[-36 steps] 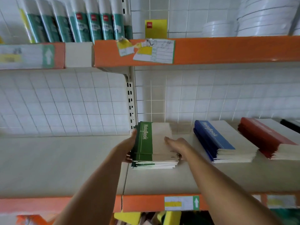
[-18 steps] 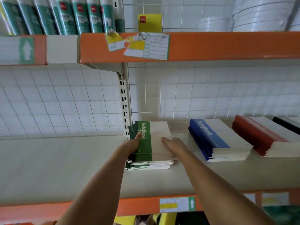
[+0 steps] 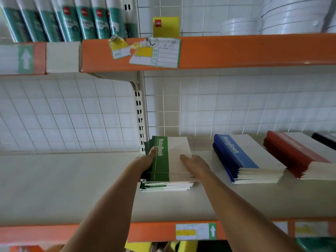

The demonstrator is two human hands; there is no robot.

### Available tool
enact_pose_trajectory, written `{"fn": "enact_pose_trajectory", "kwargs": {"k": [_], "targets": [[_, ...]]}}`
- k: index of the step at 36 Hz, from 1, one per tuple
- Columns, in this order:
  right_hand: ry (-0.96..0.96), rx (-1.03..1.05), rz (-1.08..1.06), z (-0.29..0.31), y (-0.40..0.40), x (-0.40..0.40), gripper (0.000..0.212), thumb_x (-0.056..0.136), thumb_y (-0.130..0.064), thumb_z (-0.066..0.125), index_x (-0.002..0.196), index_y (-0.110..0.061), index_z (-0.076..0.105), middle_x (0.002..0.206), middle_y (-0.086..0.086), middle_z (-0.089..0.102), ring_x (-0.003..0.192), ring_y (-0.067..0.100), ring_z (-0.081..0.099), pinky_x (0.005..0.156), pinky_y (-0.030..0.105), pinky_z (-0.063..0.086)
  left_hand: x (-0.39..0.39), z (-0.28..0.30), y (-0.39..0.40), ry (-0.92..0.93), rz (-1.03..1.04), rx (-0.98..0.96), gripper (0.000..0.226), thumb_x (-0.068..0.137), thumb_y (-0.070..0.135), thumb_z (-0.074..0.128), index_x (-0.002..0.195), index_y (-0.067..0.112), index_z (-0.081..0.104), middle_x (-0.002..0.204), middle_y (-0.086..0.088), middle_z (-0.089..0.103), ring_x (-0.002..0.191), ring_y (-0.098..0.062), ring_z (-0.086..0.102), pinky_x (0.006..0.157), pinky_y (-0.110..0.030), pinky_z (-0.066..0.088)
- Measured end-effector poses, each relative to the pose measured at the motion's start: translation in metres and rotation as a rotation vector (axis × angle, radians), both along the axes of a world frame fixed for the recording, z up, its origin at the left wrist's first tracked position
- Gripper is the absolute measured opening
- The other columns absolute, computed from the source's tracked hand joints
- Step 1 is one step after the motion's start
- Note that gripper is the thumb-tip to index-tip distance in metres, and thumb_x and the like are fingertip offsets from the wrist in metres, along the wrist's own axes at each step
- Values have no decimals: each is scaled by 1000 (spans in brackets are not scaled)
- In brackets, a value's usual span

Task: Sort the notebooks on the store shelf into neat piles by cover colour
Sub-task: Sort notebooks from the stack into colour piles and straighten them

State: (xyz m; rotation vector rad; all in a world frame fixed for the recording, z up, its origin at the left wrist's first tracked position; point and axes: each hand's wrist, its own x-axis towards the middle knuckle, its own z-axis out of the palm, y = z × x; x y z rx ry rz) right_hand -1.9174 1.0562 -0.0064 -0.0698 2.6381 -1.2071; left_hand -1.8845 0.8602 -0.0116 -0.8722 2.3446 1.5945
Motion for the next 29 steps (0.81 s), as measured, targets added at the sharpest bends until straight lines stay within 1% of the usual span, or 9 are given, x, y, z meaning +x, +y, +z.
{"fn": "enact_pose_trajectory", "kwargs": {"k": [2,3,11,14,16,20,23,26,29], "targets": [[3,27,0,2,2,1,61,94,-56,38,131,-8,51,124,10,59,108,28,57,90,34,45,19,20,9,-33,2,82,89,76,85,35,105,3,56,106,-14,64,99,-28,61,96,-40,46],[9,42,-1,2,3,1,62,94,-56,37,132,-9,50,125,10,58,109,28,56,89,33,44,18,17,6,-52,-6,105,83,79,81,36,104,4,54,104,-12,63,97,-26,60,97,-40,46],[18,70,22,4,12,-1,64,93,-58,37,135,-11,47,130,8,56,113,27,54,88,33,43,17,13,14,-59,-27,203,49,77,55,69,96,12,57,96,-7,69,89,-19,62,89,-30,44],[3,16,41,2,16,-2,75,86,-68,41,136,-13,48,131,7,56,114,27,55,96,37,45,24,20,21,18,38,313,39,79,37,74,97,7,58,89,-9,69,87,-23,66,93,-35,50],[-39,-89,37,-1,19,-3,87,76,-75,49,138,-15,46,133,6,56,115,27,56,99,42,45,31,24,27,66,50,414,35,80,28,74,99,2,59,84,-13,71,84,-27,67,82,-39,55],[-197,-327,36,8,25,-1,55,87,-50,62,129,-17,52,120,9,63,98,25,62,87,40,53,38,21,36,155,42,466,32,83,23,71,102,1,59,88,-14,71,81,-29,67,66,-36,52],[-296,-391,66,16,30,-3,39,86,-35,68,116,-13,59,110,13,68,101,31,64,94,47,50,44,18,39,247,46,482,39,80,21,73,109,0,59,94,-15,71,84,-28,69,65,-35,54],[-368,-478,53,21,38,-1,46,70,-23,80,109,-6,62,104,17,70,101,34,65,96,49,48,50,19,43,326,28,520,31,81,15,71,106,1,59,94,-16,71,78,-27,70,55,-32,56],[-352,-534,61,26,48,-2,58,57,-12,82,110,-1,61,104,18,70,102,34,63,98,45,46,52,23,46,419,9,565,46,79,5,71,120,2,51,105,-19,68,87,-32,70,62,-36,57]]}}
